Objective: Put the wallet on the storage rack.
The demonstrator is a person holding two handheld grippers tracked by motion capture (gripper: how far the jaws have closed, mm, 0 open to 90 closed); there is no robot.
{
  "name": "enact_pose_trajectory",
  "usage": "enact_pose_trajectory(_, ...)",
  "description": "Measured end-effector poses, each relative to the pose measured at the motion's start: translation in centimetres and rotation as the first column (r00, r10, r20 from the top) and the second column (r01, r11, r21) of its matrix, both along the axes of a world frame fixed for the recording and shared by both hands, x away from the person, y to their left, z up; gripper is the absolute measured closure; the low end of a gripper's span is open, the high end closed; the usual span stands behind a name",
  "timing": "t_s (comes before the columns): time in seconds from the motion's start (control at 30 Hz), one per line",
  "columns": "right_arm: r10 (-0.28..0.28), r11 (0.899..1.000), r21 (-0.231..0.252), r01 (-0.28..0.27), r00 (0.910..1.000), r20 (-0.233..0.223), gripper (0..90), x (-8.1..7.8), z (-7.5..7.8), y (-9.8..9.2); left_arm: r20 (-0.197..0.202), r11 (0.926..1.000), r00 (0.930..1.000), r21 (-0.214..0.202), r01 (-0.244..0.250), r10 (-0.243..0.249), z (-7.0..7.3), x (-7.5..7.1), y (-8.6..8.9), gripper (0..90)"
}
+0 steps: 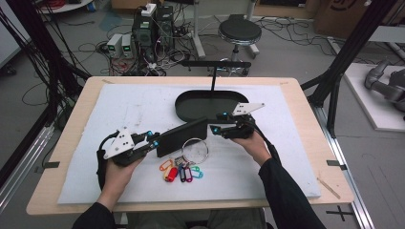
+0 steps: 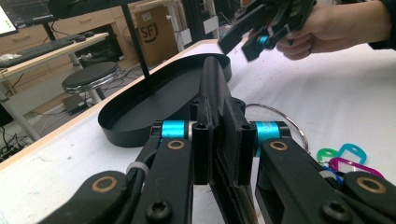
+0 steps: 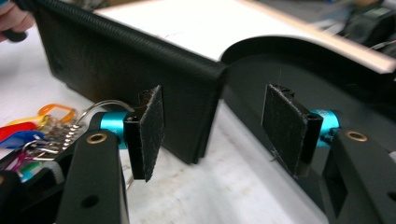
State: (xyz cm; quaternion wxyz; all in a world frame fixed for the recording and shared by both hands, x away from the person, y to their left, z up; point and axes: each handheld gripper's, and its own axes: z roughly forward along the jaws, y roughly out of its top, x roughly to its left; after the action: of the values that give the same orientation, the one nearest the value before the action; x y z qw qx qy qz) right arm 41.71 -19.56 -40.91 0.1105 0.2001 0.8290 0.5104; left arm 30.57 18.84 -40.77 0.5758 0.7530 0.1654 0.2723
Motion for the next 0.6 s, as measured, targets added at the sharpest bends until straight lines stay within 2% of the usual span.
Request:
enact_pose_trajectory(0.03,0.0,1.0,0.0,0.0,1.0,0.0,40.6,0.0,0.0,0.0,0.0,1.0,1.0,0.0,0.0,0.0,0.0,0.0,0.0,81.9)
enact_pose_trajectory(0.07,0.003,1.0,0.005,-0.003,0.9999,0.011,45.5,0.3,-0.1,0.8,0.001,1.0,1.0,0.001,-0.001,0.001,0.0,0.0,0.0,81.8)
enact_pose_trajectory(0.13,0.0,1.0,0.008,0.0,1.0,0.007,51.9,0.6,-0.4,1.2,0.002,1.0,1.0,-0.002,-0.003,0.003,0.0,0.1,0.0,81.8)
enact_pose_trajectory(0.2,-0.002,1.0,-0.013,0.002,1.0,0.002,52.4,0.9,-0.8,1.6,0.002,1.0,1.0,-0.004,-0.003,0.003,-0.1,0.1,0.1,81.8)
enact_pose_trajectory(0.3,0.011,0.999,-0.035,-0.012,0.9992,-0.038,58.8,1.3,-1.2,2.0,0.008,1.0,1.0,0.001,-0.005,0.005,0.0,0.2,0.1,81.8)
enact_pose_trajectory(0.37,0.036,0.999,-0.036,-0.036,0.9993,-0.008,68.7,1.2,-0.9,2.2,0.011,1.0,0.9999,0.005,-0.007,0.007,0.0,0.2,0.0,81.8)
enact_pose_trajectory(0.47,0.024,0.998,-0.051,-0.022,0.9993,0.03,74.0,0.8,-0.4,2.4,0.036,0.9999,0.9992,0.002,-0.016,0.016,0.5,0.1,0.1,81.8)
enact_pose_trajectory(0.6,0.022,0.999,-0.038,-0.019,0.9964,0.081,78.1,0.1,0.8,1.8,0.056,0.9997,0.9982,-0.019,-0.018,0.019,1.1,0.1,0.2,81.8)
